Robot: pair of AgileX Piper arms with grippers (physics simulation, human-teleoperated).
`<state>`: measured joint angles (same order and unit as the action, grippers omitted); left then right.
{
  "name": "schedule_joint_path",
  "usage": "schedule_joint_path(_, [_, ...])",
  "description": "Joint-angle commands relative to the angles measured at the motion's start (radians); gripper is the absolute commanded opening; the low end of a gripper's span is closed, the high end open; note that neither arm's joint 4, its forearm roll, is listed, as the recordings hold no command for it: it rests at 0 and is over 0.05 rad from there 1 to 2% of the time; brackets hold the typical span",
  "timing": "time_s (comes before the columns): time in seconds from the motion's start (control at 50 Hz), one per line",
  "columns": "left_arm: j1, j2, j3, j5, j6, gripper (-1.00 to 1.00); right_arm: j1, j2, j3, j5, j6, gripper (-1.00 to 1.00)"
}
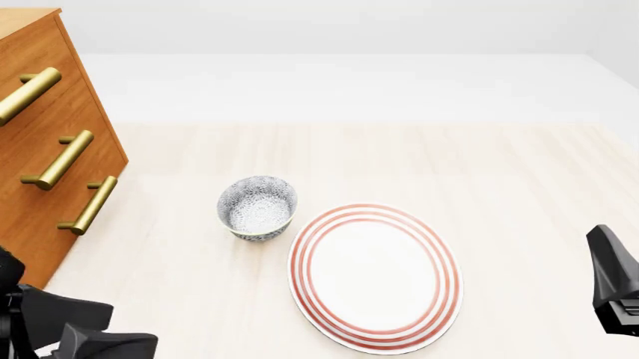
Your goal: Stack the bowl in the middle on the bowl at the back.
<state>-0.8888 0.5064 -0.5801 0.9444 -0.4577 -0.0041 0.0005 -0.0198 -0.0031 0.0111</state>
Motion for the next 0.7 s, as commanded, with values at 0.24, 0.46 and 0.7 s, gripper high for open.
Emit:
schedule_joint_path(0.24, [0.186, -0.135, -0.232, 0.156, 0.04, 1.0, 0.012, 0.0, -0.063, 0.042, 0.031, 1.0])
schedule_joint_path(0.46, [0.374, -0.251, -0.332, 0.27, 0.039, 1.0, 0.014, 0.001, -0.172, 0.103, 0.085, 1.0])
schedule_joint_path(0.7, [0.495, -0.305, -0.308, 0.276, 0.041, 1.0, -0.091, 0.006, -0.262, 0.13, 0.154, 1.0])
